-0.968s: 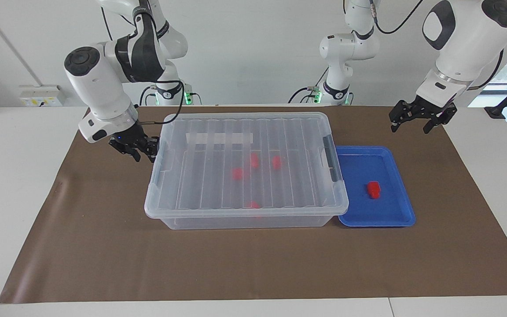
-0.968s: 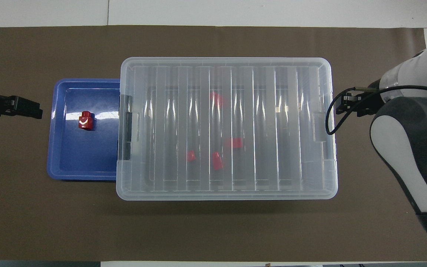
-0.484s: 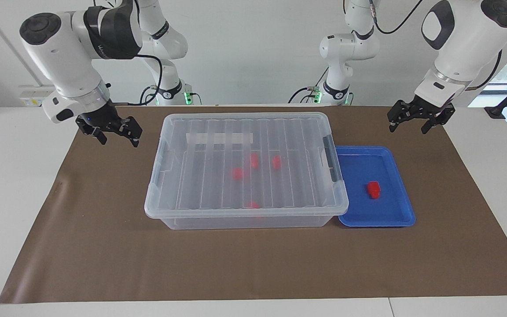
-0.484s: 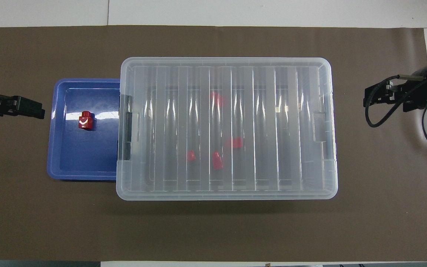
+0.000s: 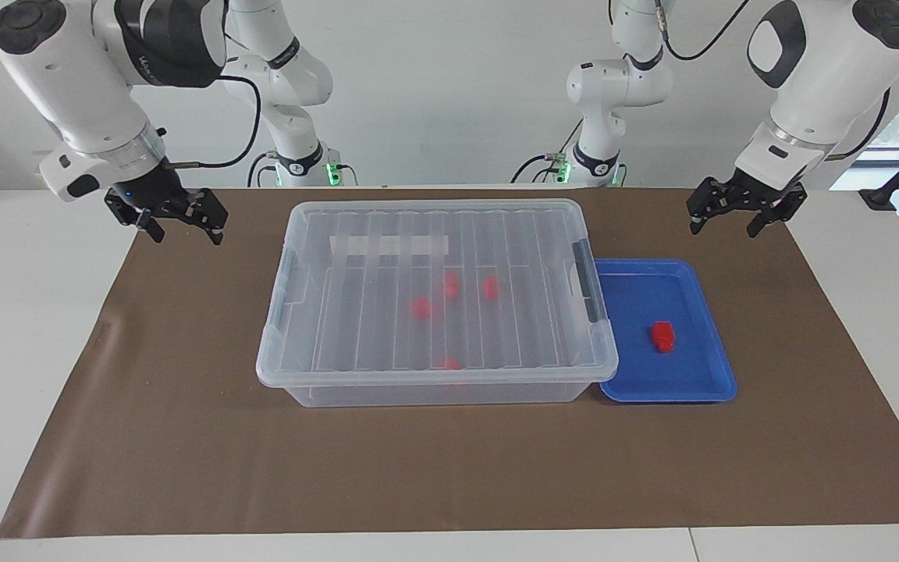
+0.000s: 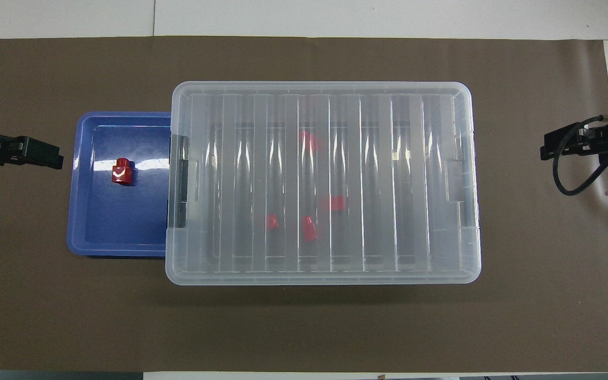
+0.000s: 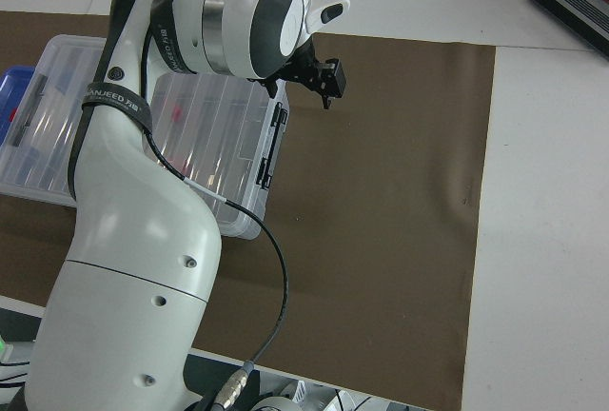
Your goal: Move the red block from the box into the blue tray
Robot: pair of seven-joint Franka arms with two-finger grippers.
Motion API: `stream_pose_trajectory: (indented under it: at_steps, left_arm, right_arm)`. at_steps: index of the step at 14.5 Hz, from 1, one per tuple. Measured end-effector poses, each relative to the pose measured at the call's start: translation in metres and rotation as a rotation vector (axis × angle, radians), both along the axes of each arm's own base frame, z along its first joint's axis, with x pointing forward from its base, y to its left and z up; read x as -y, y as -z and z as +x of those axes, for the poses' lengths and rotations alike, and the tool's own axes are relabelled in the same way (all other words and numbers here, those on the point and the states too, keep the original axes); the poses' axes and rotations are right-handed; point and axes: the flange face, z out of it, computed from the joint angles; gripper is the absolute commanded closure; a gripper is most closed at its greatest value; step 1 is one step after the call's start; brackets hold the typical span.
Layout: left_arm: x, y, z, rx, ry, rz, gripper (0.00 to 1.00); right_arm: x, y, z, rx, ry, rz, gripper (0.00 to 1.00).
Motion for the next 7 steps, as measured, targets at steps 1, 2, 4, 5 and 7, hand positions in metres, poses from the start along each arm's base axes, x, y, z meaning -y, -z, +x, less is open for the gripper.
stream_pose_trajectory:
  at_steps: [1,2,4,5,7]
  left_arm:
    - [0.0,0.0,0.0,0.0,0.0,0.0,0.0]
    - [0.0,0.0,0.0,0.0,0.0,0.0,0.0]
    - [0.0,0.0,0.0,0.0,0.0,0.0,0.0]
    - [0.0,0.0,0.0,0.0,0.0,0.0,0.0]
    - [0.0,0.0,0.0,0.0,0.0,0.0,0.0]
  right_arm:
    - [-0.008,-0.002,-0.005,0.001,-0.015,-0.007,0.0]
    - [-0.013,-0.003,-0.01,0.001,-0.024,-0.013,0.0]
    - [-0.011,-0.005,-0.016,0.005,-0.022,-0.02,0.0]
    - [-0.008,-0.005,-0.017,0.005,-0.016,-0.02,0.0]
    - [-0.004,-0.004,-0.017,0.004,-0.01,-0.021,0.0]
